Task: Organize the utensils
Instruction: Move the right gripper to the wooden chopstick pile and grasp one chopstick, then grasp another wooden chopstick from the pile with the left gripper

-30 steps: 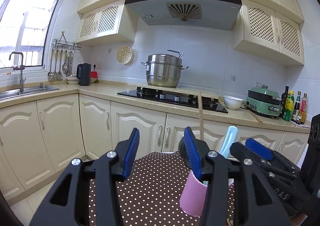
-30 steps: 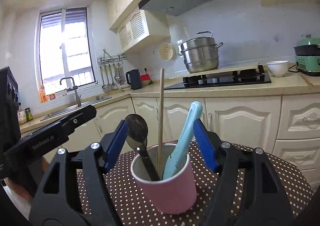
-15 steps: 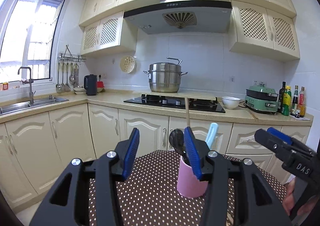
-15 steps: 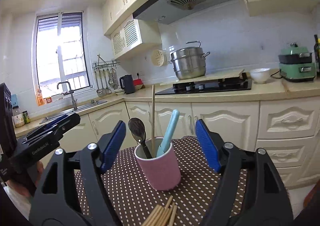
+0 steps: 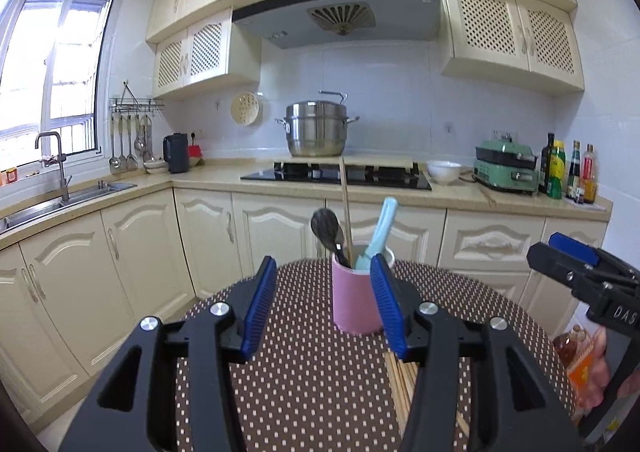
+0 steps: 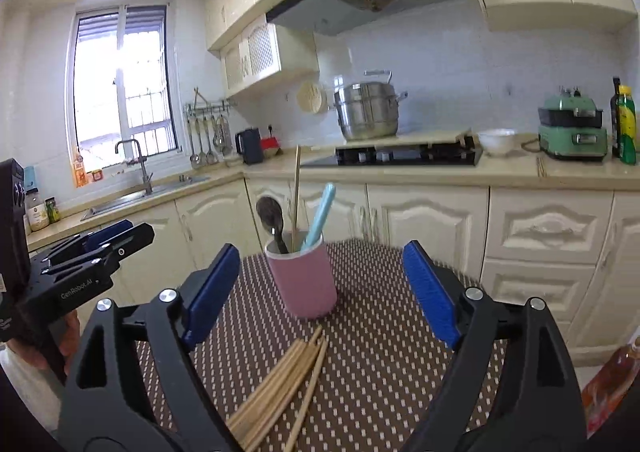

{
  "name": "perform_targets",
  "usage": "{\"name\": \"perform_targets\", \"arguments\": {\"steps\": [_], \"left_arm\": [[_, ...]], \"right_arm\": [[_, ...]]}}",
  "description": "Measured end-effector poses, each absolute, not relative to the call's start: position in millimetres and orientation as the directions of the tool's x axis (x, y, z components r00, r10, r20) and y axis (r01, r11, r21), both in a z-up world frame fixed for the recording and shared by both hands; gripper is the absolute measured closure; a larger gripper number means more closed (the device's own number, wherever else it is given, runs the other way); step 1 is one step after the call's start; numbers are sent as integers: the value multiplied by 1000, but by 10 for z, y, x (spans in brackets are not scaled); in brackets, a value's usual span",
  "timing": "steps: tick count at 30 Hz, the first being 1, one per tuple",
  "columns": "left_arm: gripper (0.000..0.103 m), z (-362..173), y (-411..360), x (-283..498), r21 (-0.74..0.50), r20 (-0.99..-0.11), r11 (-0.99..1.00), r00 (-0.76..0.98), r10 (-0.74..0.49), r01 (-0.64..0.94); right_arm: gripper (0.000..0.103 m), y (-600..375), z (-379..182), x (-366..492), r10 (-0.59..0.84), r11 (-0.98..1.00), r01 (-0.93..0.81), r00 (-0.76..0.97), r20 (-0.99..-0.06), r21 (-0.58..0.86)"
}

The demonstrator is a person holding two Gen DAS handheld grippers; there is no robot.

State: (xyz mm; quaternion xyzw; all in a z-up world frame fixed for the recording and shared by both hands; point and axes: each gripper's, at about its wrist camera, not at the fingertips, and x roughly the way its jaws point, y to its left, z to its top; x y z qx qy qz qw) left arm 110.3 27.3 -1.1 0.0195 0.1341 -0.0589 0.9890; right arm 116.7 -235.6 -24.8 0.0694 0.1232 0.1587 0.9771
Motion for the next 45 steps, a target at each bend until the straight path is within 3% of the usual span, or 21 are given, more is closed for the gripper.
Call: {"name": "perform_targets", "arguments": {"steps": [10,14,20,25,29,32,36,41,45], "left_arm": [[55,-431,319,1001,-5,-445,992,888,-114,125],[55,-607,345,1025,-11,-503,992,857,-115,127],[55,-912,300,1087,1,-586,987,800,-128,159],[55,-1034,266,1113,11,-611,984,781,-132,175],[55,-1086,267,1167,-3,-631,983,763,-142,181],[53,-1104,258,1232,-15,-650,982,745,-151,186],[52,-1127,180,1341,-43,-683,977,708,-182,209],[47,-1155,23,1424,-54,-703,964,676,-221,259],[47,-1226,-97,1569,-58,-748,960,625,-223,274]], "right_arm": [[20,-2454,-686,1236,382,923,-305,792,-476,233],[20,-2282,-935,1311,333,941,-293,730,-597,167],[22,-1955,-1157,1425,242,958,-280,693,-679,55],[37,-1786,-1284,1635,206,954,-298,645,-736,7],[56,-1755,-1407,1847,160,964,-268,599,-785,-8],[59,-1721,-1381,1953,149,963,-270,580,-801,-17],[92,-1792,-1351,2043,167,969,-245,557,-814,32],[96,-2092,-1391,2092,311,950,-186,503,-806,251],[96,-2246,-1396,1998,358,934,-166,488,-796,318]]}}
